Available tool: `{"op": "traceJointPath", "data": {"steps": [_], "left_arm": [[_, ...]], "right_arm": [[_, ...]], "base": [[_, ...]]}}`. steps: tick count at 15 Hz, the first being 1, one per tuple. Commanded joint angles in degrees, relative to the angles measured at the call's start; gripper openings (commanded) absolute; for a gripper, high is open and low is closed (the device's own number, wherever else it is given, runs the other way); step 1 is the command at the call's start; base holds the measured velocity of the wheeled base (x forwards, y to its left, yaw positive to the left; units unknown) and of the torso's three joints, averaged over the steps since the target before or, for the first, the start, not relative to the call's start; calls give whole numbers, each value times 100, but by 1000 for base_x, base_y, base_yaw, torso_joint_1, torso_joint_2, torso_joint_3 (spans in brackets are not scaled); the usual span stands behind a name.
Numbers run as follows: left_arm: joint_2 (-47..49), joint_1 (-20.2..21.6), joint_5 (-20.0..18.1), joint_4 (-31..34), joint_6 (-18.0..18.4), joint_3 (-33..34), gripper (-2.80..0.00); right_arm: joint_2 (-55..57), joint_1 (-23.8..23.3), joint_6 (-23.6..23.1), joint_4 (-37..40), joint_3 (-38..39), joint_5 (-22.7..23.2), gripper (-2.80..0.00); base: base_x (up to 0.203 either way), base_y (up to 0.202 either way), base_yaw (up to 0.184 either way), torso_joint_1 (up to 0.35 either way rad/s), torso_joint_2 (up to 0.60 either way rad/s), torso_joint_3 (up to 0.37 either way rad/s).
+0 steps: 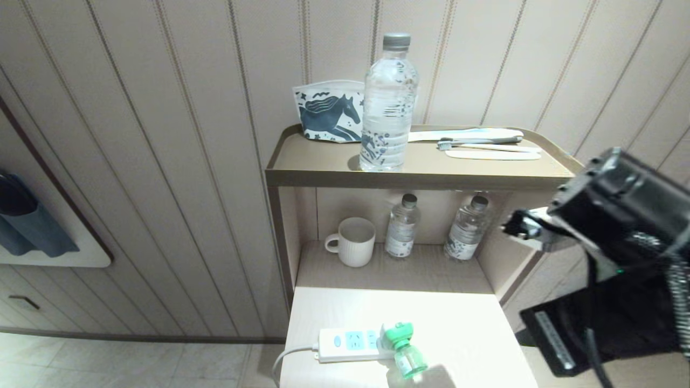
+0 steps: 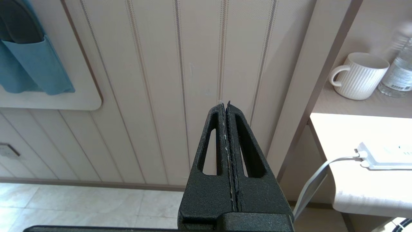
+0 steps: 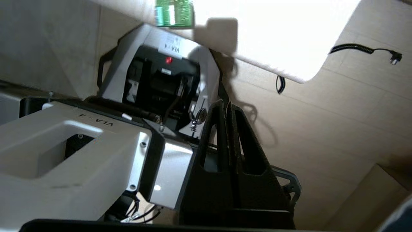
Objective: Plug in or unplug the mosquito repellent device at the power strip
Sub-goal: Hold the socket with your left hand and unplug it with your right hand
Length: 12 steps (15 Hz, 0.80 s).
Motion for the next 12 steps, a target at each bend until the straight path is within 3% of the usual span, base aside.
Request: {"op": "traceJointPath", "data": {"steps": [1,7,10,12], "left_arm": [[-2,2,9,-4,-1,0,-280],[-2,2,1,-4,-1,0,-280],[-2,2,1,-4,-1,0,-280],[-2,2,1,-4,-1,0,-280]], "right_arm": [[-1473,-407,114,-68,591,-276,-280],[-4222,-2322,454,-898,2832,-999,-280],[-5488,-3389,-94,-1313,4002,-1081,-280],[-6397,-3735,-664,-1745,4645,-1017,-280]], "base": [[0,0,0,0,0,0],[0,0,0,0,0,0],[0,0,0,0,0,0],[0,0,0,0,0,0]]}}
